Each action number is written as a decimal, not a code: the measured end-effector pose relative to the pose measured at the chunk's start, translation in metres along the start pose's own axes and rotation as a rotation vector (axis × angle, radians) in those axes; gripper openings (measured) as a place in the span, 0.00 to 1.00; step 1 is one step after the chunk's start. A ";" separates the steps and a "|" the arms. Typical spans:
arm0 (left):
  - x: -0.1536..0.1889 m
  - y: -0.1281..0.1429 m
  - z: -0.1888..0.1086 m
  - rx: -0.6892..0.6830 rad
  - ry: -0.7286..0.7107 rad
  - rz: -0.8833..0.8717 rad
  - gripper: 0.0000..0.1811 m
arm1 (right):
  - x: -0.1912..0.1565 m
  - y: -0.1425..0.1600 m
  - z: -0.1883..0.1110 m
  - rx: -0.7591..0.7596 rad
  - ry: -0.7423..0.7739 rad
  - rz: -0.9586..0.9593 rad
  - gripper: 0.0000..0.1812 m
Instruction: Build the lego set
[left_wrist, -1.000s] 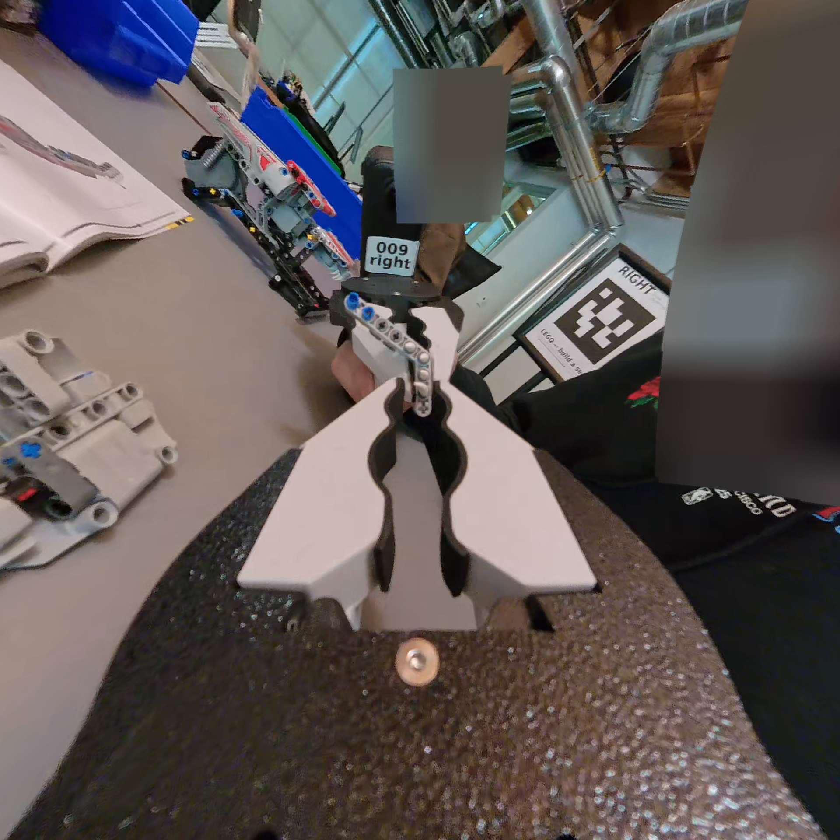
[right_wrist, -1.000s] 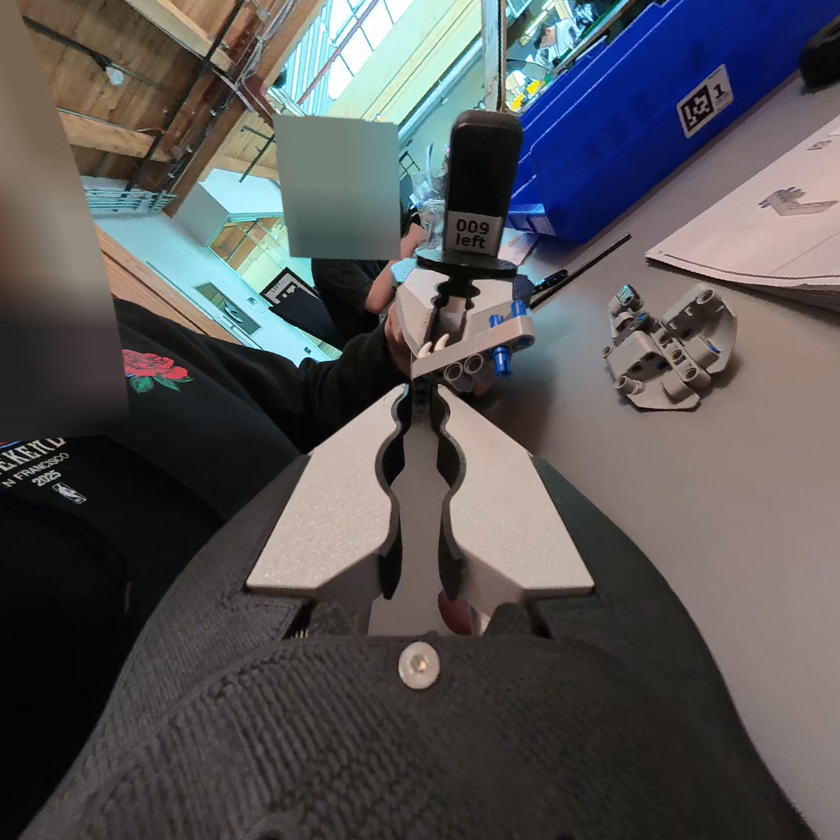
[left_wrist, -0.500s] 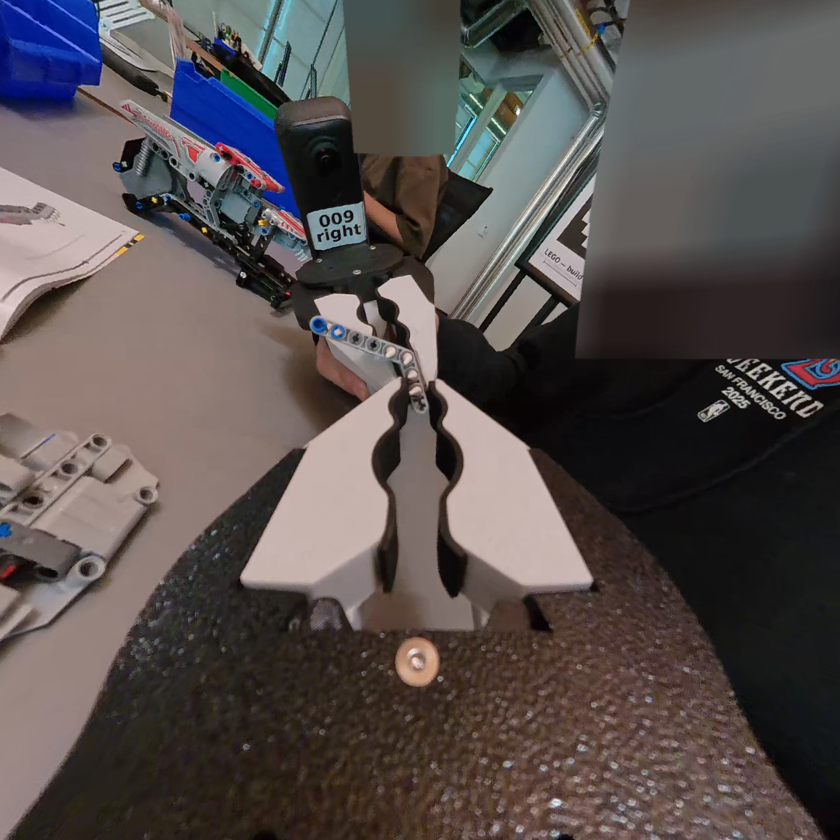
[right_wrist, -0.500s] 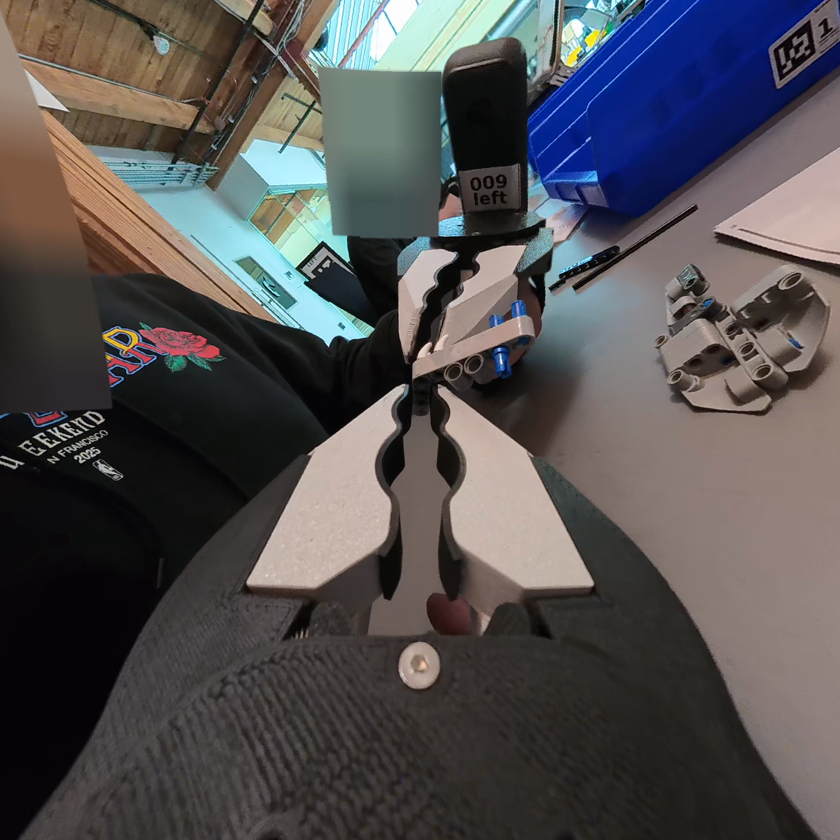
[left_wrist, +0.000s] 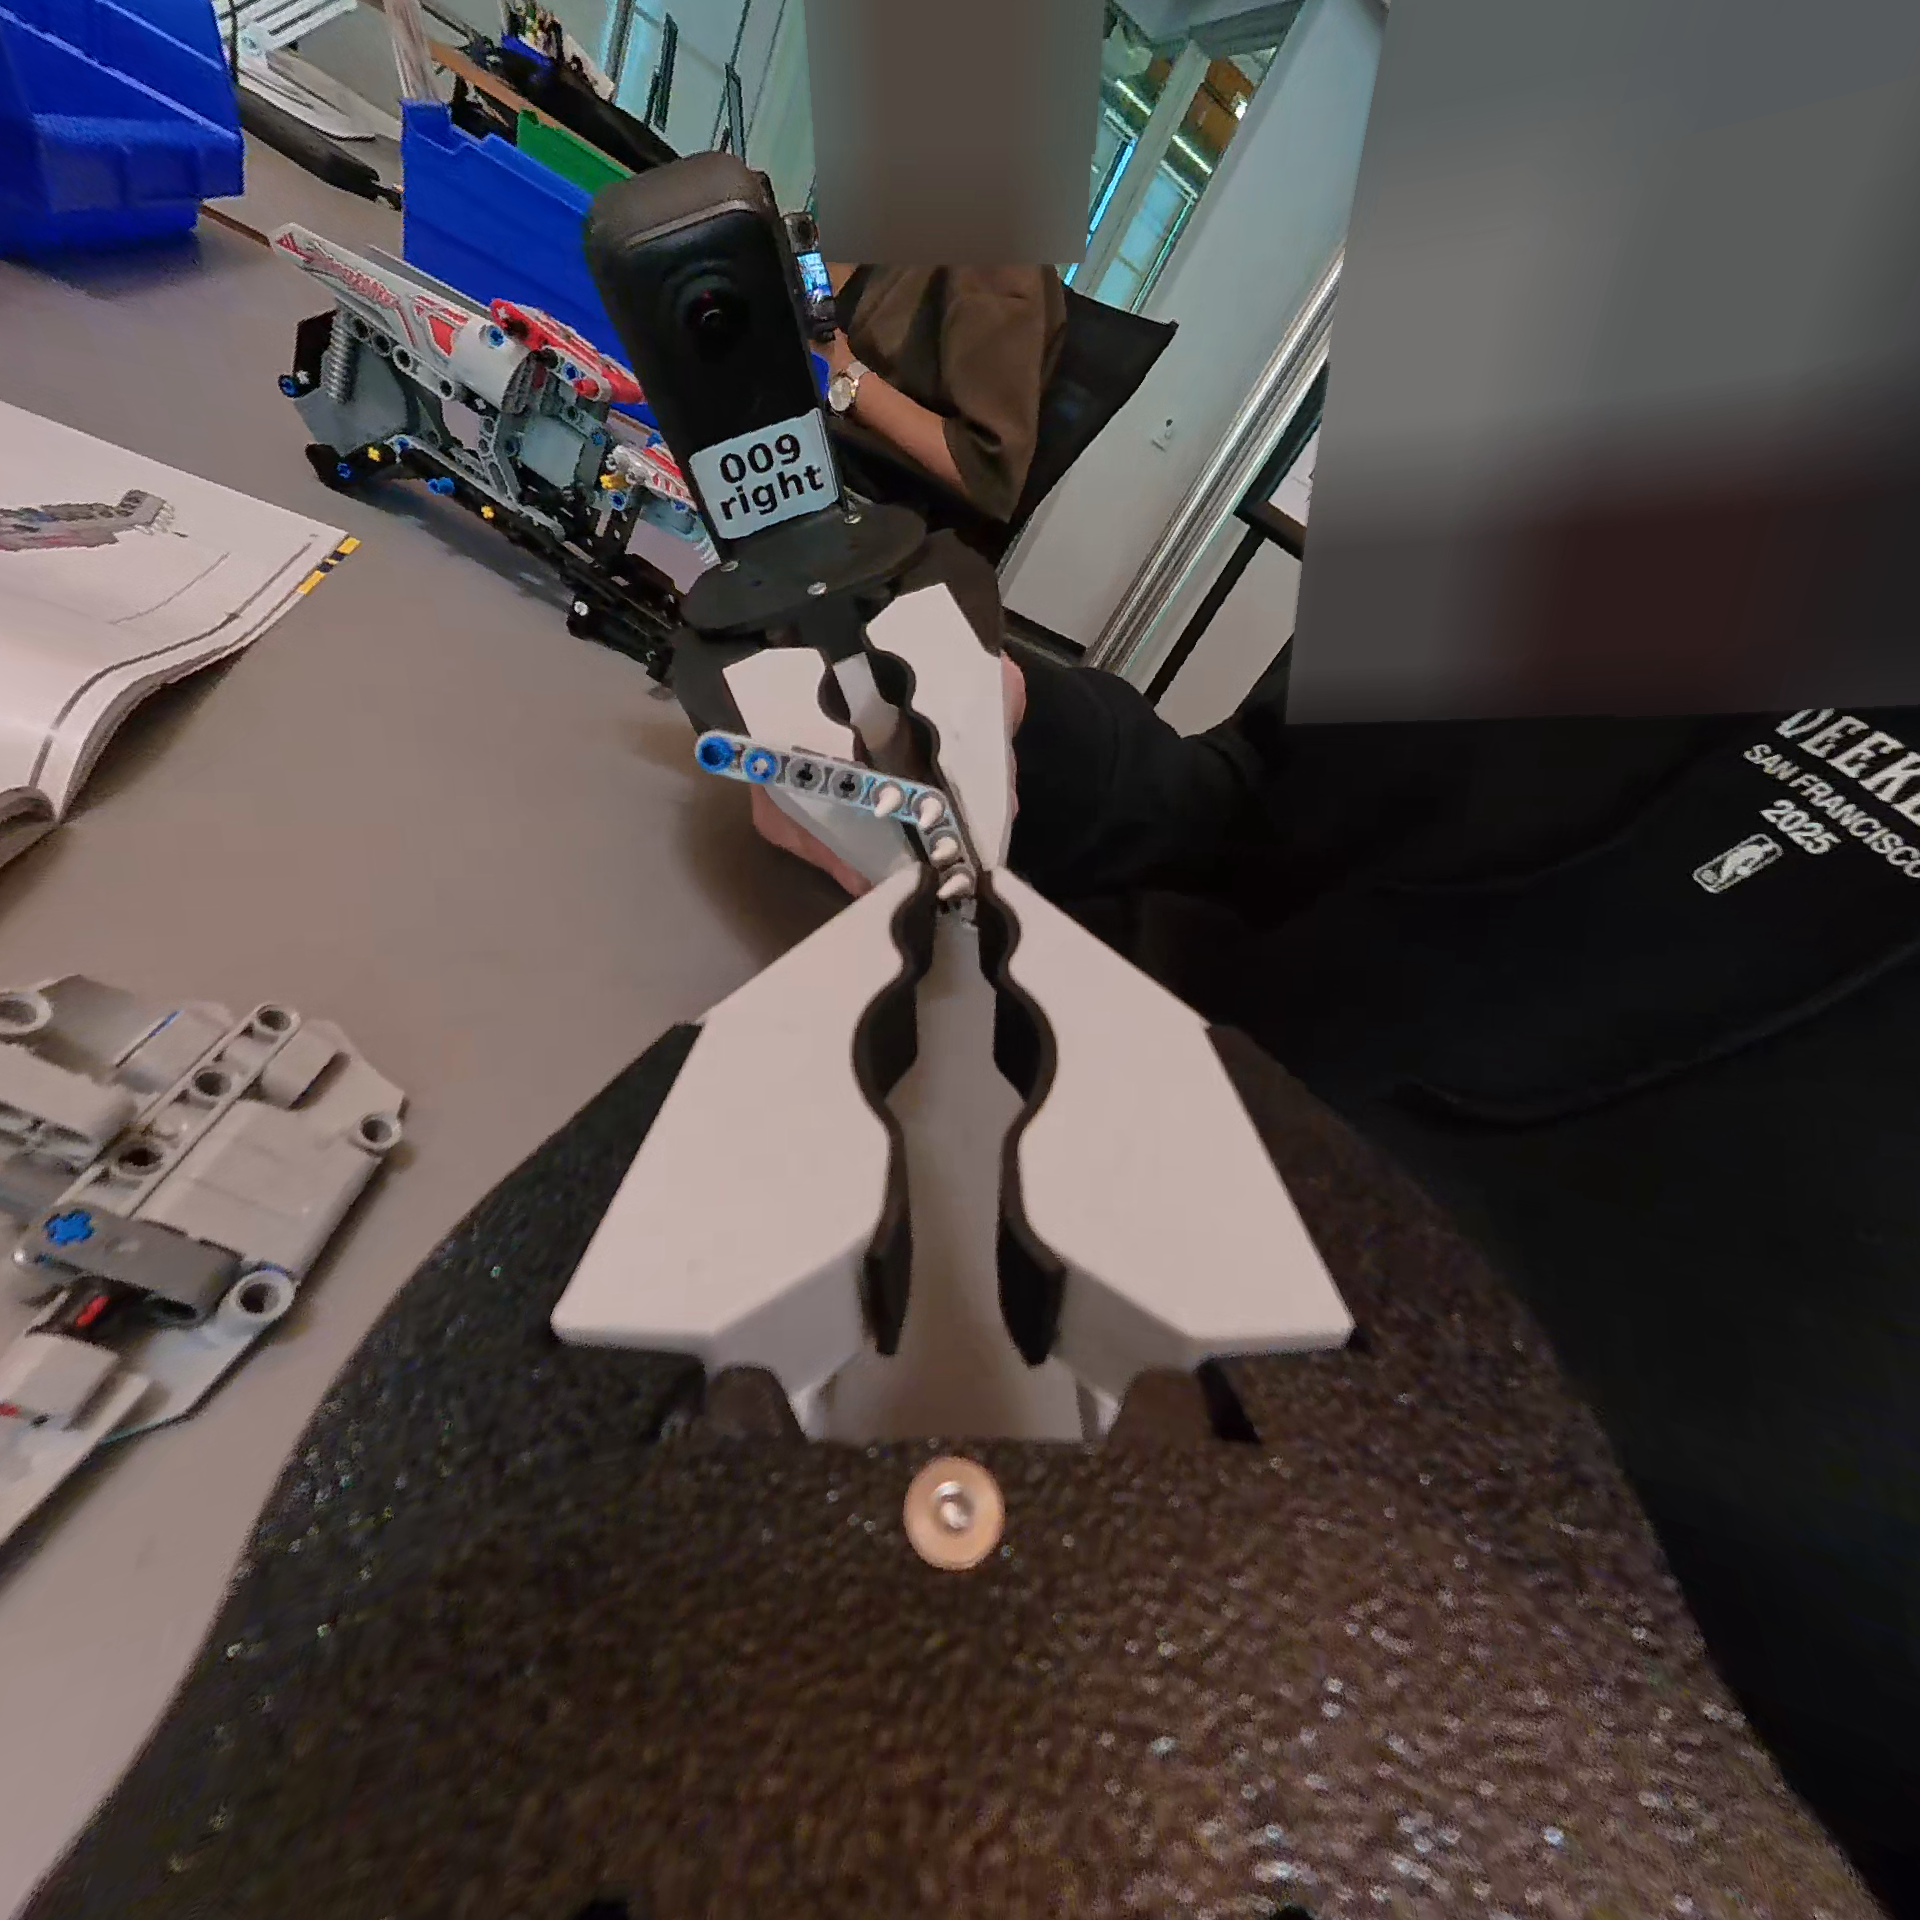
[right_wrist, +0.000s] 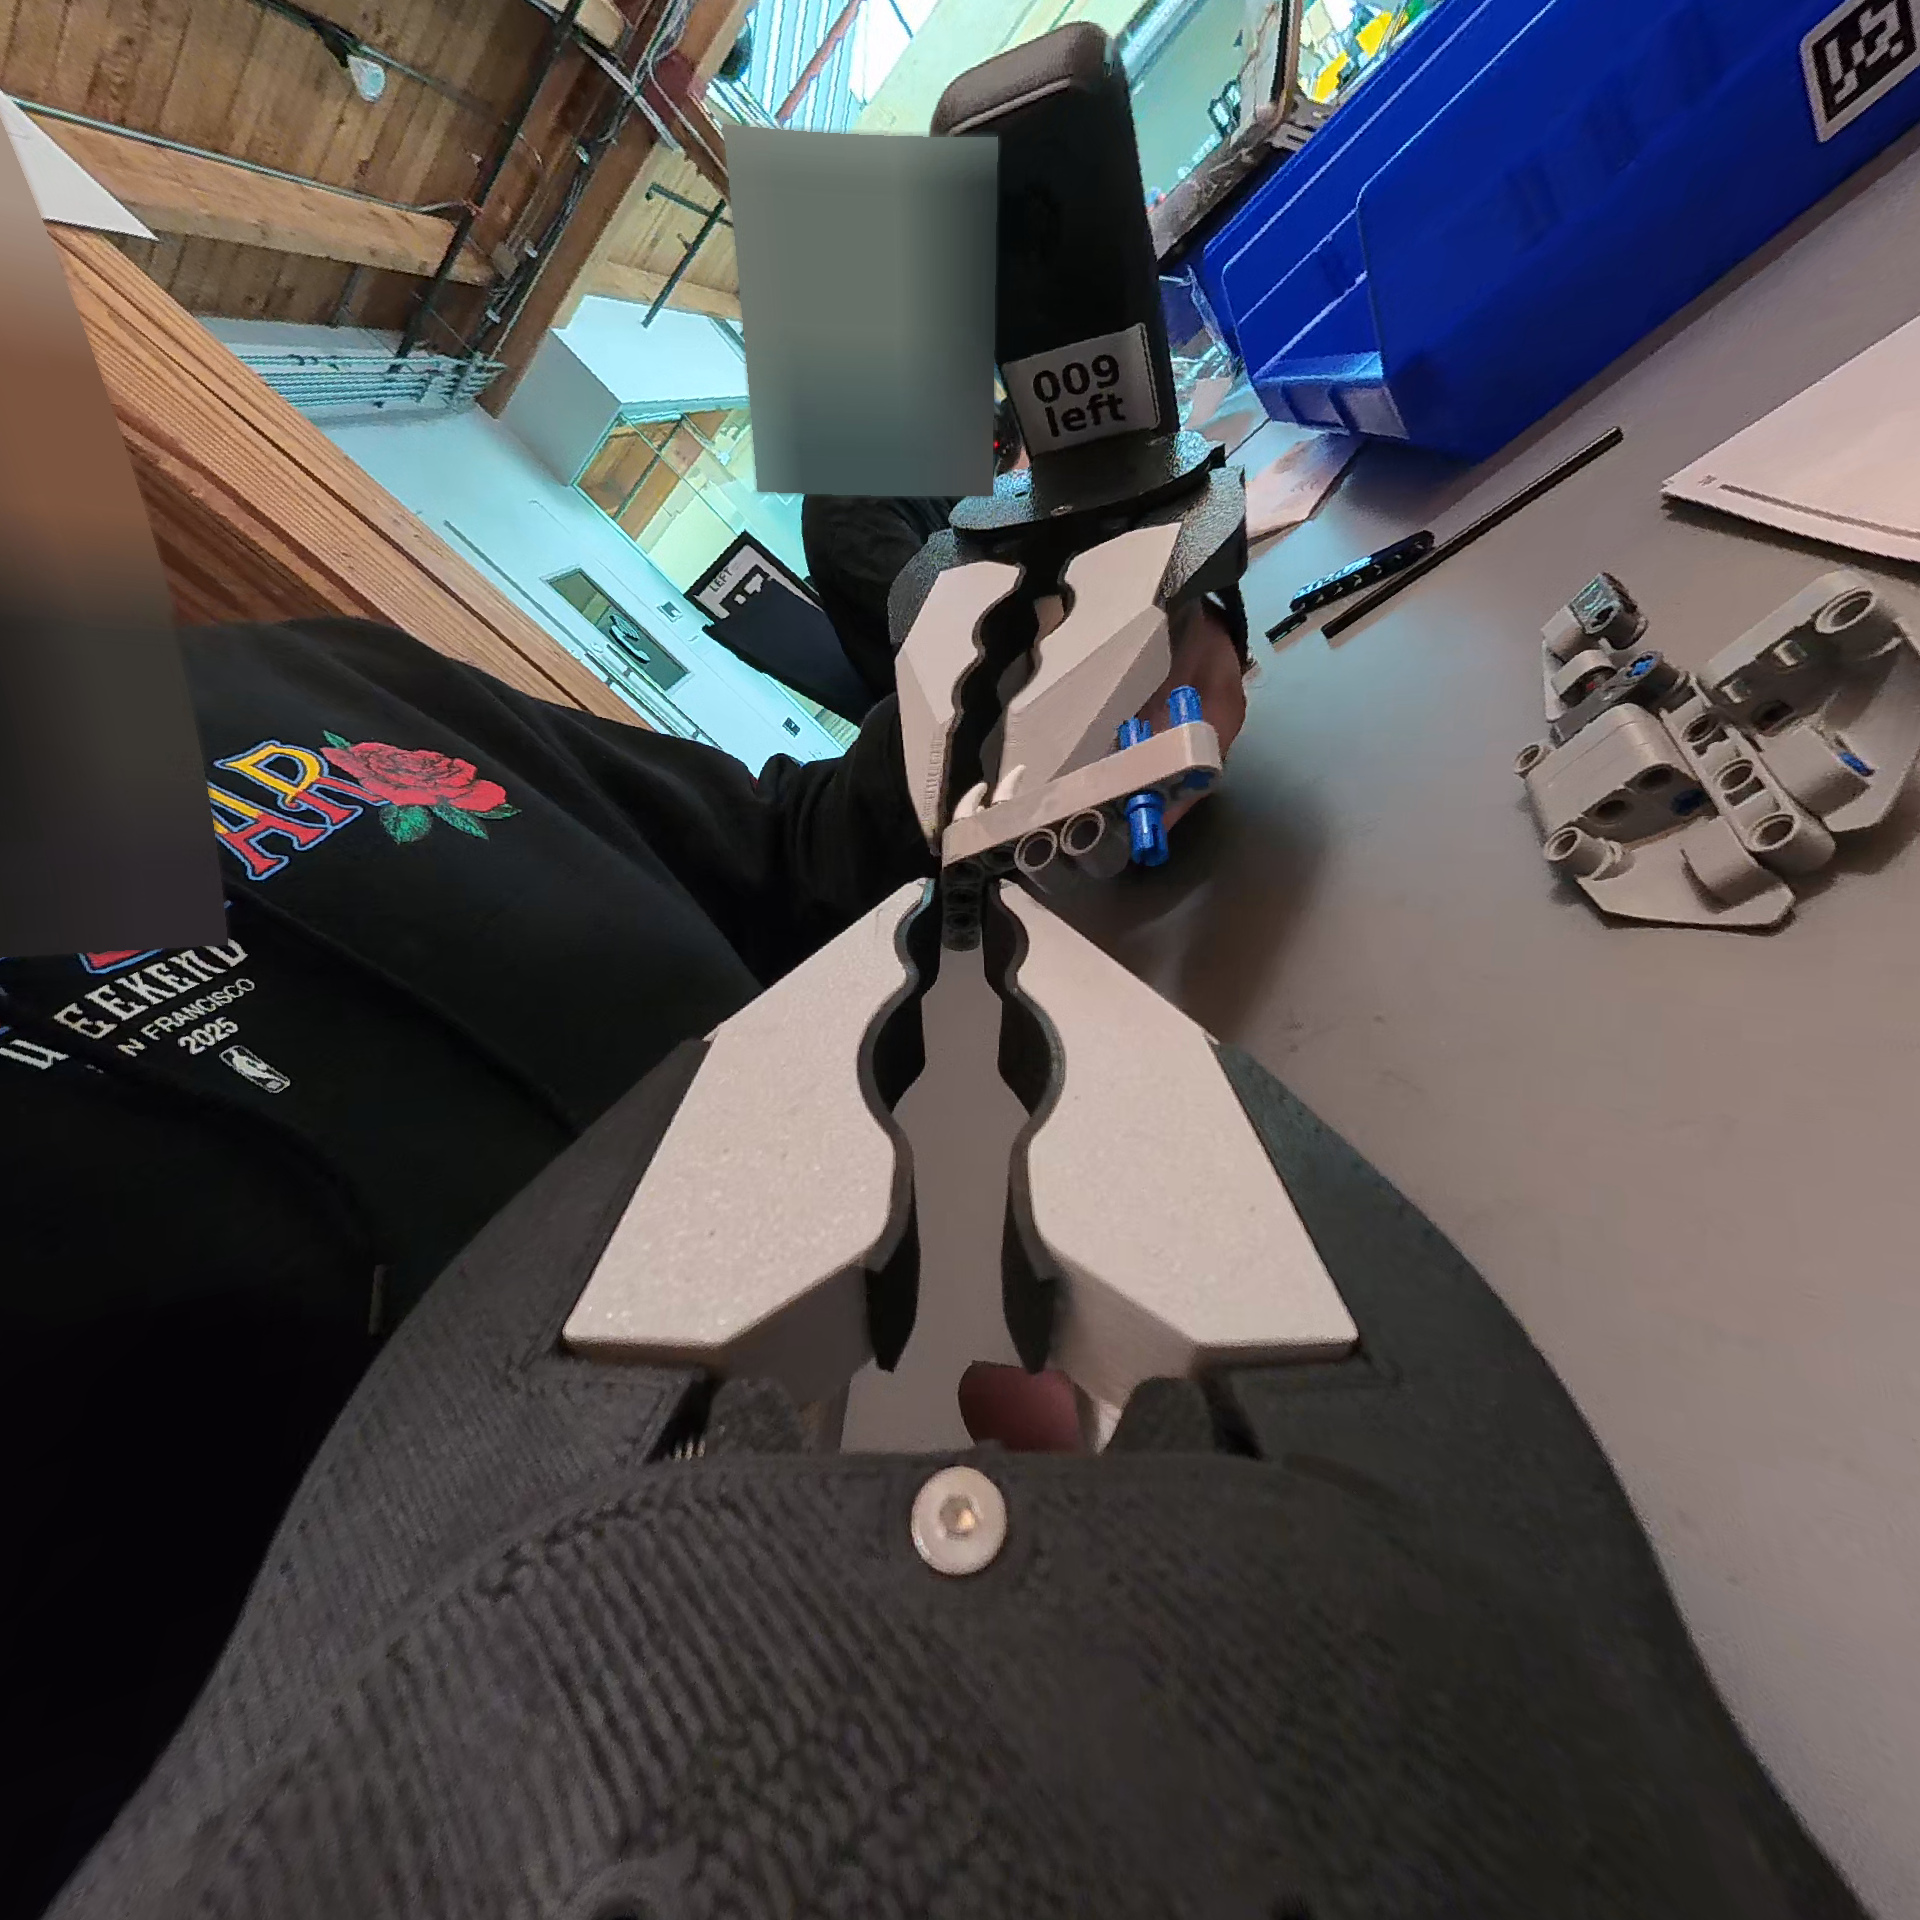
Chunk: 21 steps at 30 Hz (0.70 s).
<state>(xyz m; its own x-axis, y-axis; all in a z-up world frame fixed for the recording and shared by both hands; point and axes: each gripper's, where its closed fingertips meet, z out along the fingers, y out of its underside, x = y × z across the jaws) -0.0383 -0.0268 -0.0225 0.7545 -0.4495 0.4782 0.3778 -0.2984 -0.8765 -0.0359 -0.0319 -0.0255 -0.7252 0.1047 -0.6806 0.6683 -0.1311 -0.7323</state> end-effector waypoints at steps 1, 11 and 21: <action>0.000 0.000 0.000 -0.002 -0.002 0.000 0.02 | 0.000 0.000 0.000 -0.002 0.001 0.002 0.03; 0.001 0.003 0.000 -0.048 -0.080 0.221 0.00 | 0.003 0.002 0.001 -0.006 -0.006 0.074 0.03; 0.002 0.006 -0.001 -0.079 -0.101 0.321 0.00 | 0.000 0.005 0.002 -0.029 -0.034 0.087 0.03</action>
<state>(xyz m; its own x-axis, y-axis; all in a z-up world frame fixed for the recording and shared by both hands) -0.0346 -0.0305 -0.0269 0.8787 -0.4469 0.1678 0.0732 -0.2212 -0.9725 -0.0331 -0.0342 -0.0292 -0.6689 0.0601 -0.7410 0.7334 -0.1098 -0.6709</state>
